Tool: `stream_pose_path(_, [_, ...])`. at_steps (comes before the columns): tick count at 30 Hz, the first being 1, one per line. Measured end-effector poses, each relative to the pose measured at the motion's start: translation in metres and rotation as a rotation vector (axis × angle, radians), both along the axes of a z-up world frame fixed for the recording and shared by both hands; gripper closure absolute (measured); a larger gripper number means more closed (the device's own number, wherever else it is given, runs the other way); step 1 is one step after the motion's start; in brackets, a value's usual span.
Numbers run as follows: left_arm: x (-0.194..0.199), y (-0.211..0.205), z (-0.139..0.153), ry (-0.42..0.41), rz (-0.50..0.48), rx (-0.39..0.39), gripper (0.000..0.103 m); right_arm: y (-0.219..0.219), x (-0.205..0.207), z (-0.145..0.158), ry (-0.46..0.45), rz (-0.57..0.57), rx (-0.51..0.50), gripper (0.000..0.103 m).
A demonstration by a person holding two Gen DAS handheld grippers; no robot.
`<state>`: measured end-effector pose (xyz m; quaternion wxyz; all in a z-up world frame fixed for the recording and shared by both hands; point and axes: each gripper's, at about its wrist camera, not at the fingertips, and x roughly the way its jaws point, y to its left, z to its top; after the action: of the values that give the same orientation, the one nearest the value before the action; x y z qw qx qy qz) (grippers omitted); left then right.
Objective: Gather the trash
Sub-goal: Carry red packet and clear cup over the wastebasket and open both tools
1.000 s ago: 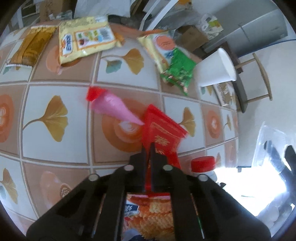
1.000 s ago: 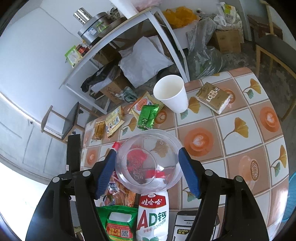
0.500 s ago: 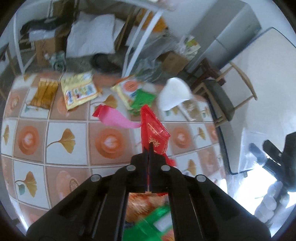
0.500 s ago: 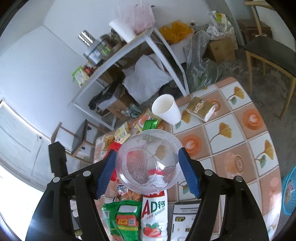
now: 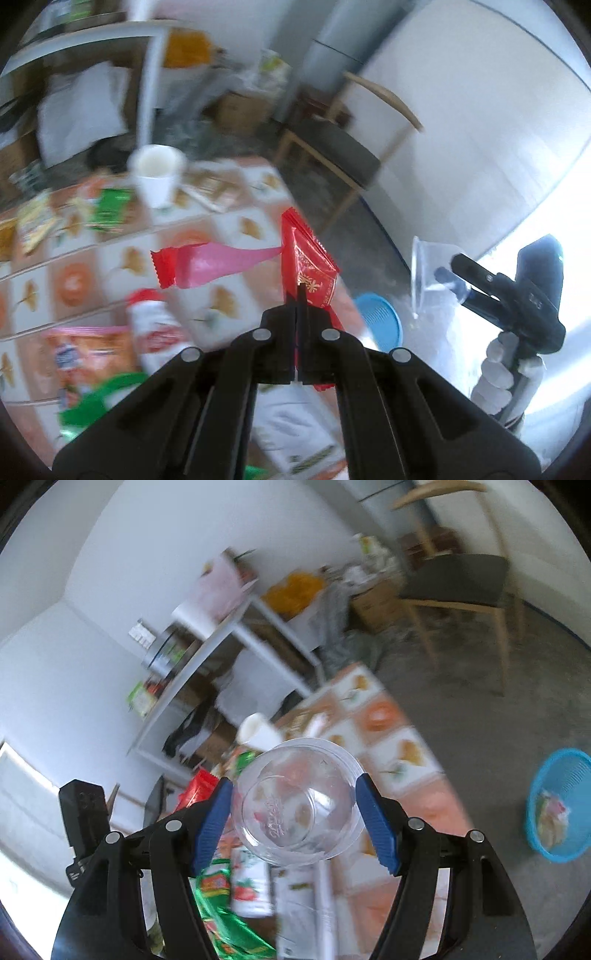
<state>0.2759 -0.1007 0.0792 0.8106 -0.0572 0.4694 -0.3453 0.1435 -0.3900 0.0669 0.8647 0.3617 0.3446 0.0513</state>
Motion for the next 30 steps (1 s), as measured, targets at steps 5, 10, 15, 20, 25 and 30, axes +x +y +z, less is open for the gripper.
stream_pose_path(5, [-0.029,-0.101,-0.02,0.033,-0.172,0.046,0.103,-0.068,-0.058,-0.031,0.051,-0.152,0.023,0.036])
stream_pose_path(10, [-0.057,-0.195,-0.054,0.089,-0.307,0.103,0.103,-0.129,-0.112,-0.073,0.114,-0.304,0.068,0.036])
stream_pose_path(15, [-0.086,-0.284,-0.1,0.135,-0.417,0.191,0.103,-0.179,-0.151,-0.123,0.194,-0.432,0.121,0.036])
stream_pose_path(20, [-0.101,-0.352,-0.148,0.197,-0.472,0.237,0.103,-0.224,-0.167,-0.173,0.267,-0.543,0.184,0.036])
stream_pose_path(25, [-0.106,-0.401,-0.173,0.205,-0.492,0.211,0.101,-0.264,-0.171,-0.211,0.283,-0.638,0.225,0.036])
stream_pose_path(30, [-0.101,-0.424,-0.191,0.219,-0.44,0.15,0.057,-0.302,-0.17,-0.268,0.319,-0.728,0.275,0.036])
